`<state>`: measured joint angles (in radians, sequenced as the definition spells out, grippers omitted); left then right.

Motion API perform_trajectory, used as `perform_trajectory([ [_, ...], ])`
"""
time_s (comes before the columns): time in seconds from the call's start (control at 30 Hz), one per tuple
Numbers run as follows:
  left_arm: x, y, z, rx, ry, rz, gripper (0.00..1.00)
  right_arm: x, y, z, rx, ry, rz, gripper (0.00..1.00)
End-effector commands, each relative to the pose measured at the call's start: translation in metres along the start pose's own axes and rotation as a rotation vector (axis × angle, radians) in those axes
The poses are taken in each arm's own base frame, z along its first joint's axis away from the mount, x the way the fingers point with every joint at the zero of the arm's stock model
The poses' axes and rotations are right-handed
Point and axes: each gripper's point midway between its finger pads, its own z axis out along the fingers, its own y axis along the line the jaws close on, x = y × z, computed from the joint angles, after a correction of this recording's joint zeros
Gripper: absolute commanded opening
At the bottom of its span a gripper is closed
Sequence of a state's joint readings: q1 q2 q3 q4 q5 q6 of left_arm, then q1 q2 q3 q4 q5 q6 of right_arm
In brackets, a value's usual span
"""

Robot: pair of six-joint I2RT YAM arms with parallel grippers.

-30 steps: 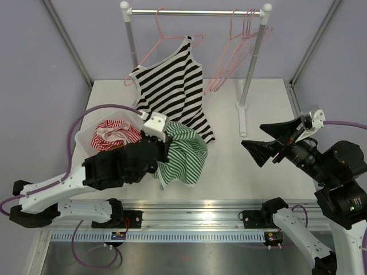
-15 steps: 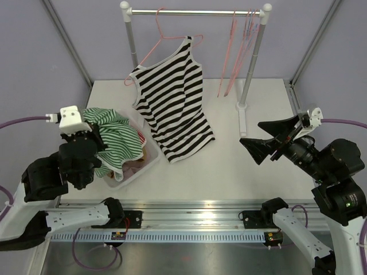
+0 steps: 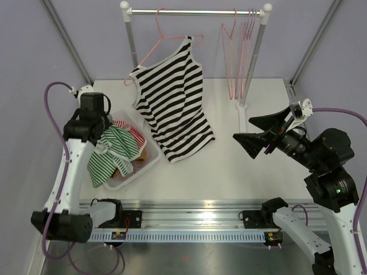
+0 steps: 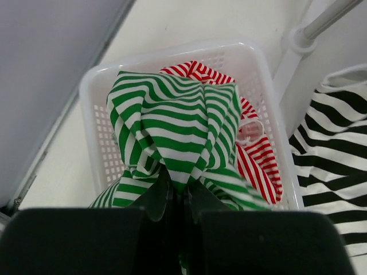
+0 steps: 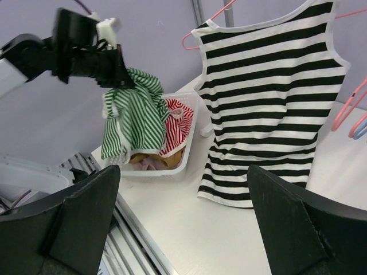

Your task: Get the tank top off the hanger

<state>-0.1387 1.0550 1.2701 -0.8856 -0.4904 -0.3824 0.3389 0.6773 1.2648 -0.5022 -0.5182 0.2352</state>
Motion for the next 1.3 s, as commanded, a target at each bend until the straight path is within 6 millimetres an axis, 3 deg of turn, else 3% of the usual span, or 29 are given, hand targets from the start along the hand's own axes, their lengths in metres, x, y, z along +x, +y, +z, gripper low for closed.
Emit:
perform_trajectory([
  [0.0,-0.003,-0.018,0.030,0.101,0.131,-0.064,0.00,-0.007,0.006,0.006,-0.050,-0.024,0.004,1.00],
  [0.1,0.033,-0.002,0.087,0.009,0.282,-0.164,0.00,-0.003,0.008,0.007,-0.065,-0.022,0.011,0.99],
  [0.17,0.062,-0.007,0.119,0.016,0.378,-0.227,0.00,0.001,0.007,0.007,-0.069,-0.017,0.018,1.00],
  [0.23,0.106,-0.010,0.139,-0.003,0.514,-0.285,0.00,0.005,0.007,0.006,-0.072,-0.013,0.022,1.00],
  [0.33,0.133,-0.011,0.157,-0.029,0.567,-0.352,0.00,0.012,0.007,0.005,-0.075,0.005,0.034,0.99],
  [0.47,0.152,-0.017,0.171,-0.026,0.640,-0.342,0.00,0.019,0.011,0.002,-0.092,0.025,0.046,0.99],
  [0.6,0.124,-0.017,0.163,-0.009,0.592,-0.318,0.00,0.021,0.012,-0.002,-0.086,0.028,0.043,0.99],
  [0.77,0.044,-0.010,0.128,0.029,0.405,-0.253,0.00,0.021,0.014,-0.004,-0.094,0.030,0.040,0.99],
  [0.83,0.026,-0.007,0.118,0.028,0.382,-0.225,0.00,0.020,0.015,-0.004,-0.096,0.027,0.039,0.99],
  [0.87,0.002,-0.009,0.112,0.044,0.335,-0.216,0.00,0.020,0.015,-0.004,-0.099,0.028,0.039,0.99],
  [1.0,-0.028,-0.006,0.091,0.059,0.285,-0.175,0.00,0.022,0.015,-0.005,-0.100,0.027,0.043,1.00],
  [1.1,-0.057,-0.022,0.060,0.182,0.195,-0.227,0.00,0.022,0.015,-0.005,-0.096,0.028,0.040,1.00],
  [1.13,-0.065,-0.040,0.044,0.298,0.187,-0.250,0.00,0.021,0.015,-0.005,-0.094,0.025,0.039,0.99],
  [1.27,-0.098,-0.069,0.012,0.476,0.143,-0.351,0.00,0.019,0.015,-0.003,-0.098,0.027,0.046,1.00],
])
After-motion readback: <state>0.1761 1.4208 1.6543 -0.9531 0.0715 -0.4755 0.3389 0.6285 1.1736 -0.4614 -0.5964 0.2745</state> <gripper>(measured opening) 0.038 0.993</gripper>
